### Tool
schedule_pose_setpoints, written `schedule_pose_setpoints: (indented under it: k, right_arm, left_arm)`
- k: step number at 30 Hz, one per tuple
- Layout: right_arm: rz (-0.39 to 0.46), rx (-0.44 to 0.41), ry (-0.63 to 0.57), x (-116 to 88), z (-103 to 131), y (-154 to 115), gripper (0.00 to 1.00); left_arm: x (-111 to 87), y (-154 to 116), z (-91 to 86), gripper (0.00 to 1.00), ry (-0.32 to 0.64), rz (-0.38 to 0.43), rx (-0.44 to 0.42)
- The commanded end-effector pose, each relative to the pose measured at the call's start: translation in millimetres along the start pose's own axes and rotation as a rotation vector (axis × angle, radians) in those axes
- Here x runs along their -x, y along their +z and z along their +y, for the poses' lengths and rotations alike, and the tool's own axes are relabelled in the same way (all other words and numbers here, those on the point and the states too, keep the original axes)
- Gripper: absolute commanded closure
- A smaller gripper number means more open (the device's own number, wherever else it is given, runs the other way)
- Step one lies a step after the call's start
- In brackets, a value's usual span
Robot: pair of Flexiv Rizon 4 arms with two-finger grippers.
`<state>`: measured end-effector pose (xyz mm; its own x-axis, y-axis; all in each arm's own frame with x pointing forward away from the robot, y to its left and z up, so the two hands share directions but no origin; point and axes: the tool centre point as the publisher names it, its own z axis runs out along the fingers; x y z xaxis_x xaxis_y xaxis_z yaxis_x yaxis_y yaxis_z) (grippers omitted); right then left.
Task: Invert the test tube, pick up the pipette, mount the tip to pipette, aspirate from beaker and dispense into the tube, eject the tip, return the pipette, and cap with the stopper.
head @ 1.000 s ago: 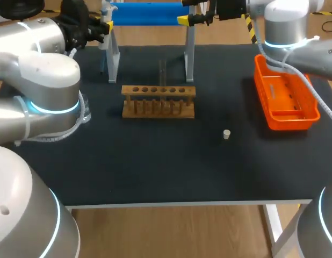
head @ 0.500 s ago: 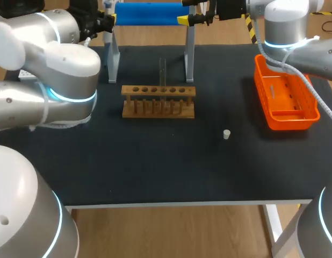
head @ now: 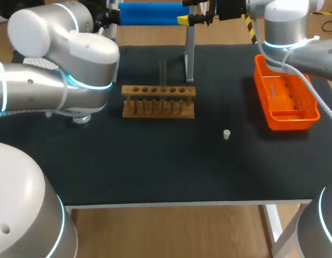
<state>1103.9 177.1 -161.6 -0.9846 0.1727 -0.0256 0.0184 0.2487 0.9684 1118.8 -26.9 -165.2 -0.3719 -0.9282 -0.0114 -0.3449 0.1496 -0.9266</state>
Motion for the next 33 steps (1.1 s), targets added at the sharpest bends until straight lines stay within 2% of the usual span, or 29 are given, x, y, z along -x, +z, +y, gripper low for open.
schedule_pose_setpoints:
  k: [1,20,33]
  right_arm:
    - [0.005,-0.004,0.001,1.4,0.7,-0.8,0.00]
    - [0.005,-0.004,0.001,1.4,0.7,-0.8,0.00]
    - [0.005,-0.004,0.001,1.4,0.7,-0.8,0.00]
  left_arm:
    - [-5.0,10.5,-5.5,1.00,-0.009,-0.060,0.052]
    - [-1.6,40.4,-8.1,1.00,-0.071,-0.142,0.134]
    - [-2.8,47.9,-2.1,1.00,-0.100,-0.153,0.182]
